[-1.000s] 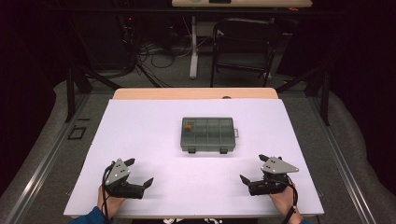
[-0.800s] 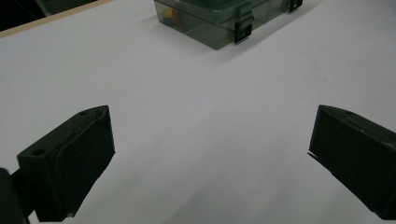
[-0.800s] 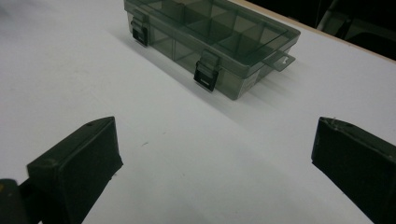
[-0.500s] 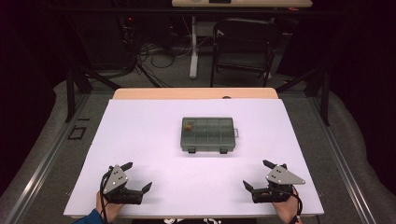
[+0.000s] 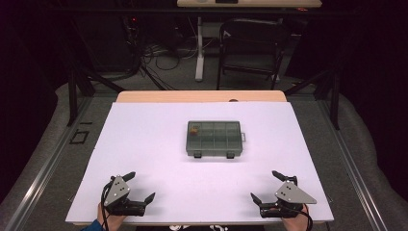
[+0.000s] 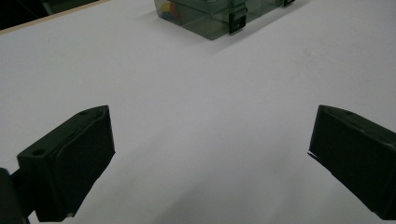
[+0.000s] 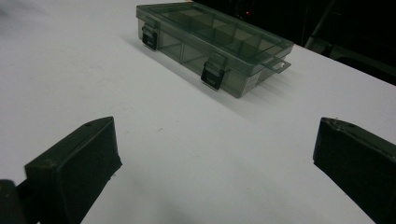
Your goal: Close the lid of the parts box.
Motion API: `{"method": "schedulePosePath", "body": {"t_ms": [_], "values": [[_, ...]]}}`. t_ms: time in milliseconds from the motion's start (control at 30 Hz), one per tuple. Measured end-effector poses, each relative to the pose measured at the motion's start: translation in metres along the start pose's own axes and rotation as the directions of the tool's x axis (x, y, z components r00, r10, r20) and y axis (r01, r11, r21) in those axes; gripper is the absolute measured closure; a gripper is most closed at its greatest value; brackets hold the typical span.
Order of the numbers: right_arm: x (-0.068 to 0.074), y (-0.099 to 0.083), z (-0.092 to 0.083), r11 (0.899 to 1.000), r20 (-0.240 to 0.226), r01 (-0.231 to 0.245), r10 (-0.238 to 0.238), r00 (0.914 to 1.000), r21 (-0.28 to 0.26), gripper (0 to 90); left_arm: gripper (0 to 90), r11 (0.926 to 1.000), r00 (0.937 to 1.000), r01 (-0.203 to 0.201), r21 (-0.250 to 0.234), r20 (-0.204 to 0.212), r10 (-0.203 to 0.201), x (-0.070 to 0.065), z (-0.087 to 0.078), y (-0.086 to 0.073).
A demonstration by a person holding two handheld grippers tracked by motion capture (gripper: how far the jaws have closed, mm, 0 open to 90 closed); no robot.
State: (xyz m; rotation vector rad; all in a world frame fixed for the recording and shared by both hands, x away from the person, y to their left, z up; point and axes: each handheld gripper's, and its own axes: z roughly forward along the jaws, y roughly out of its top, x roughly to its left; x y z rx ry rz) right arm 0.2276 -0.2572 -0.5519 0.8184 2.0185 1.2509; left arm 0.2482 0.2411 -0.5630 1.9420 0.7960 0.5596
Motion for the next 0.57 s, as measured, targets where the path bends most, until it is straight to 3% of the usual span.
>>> {"method": "schedulePosePath", "body": {"t_ms": [567], "values": [[-0.0021, -0.0009, -0.0012, 1.0, 0.006, 0.001, -0.001, 1.0, -0.019, 0.0, 0.0, 0.9999, 1.0, -0.008, 0.011, -0.003, 0.008, 0.0002, 0.0022, 0.0002]]}}
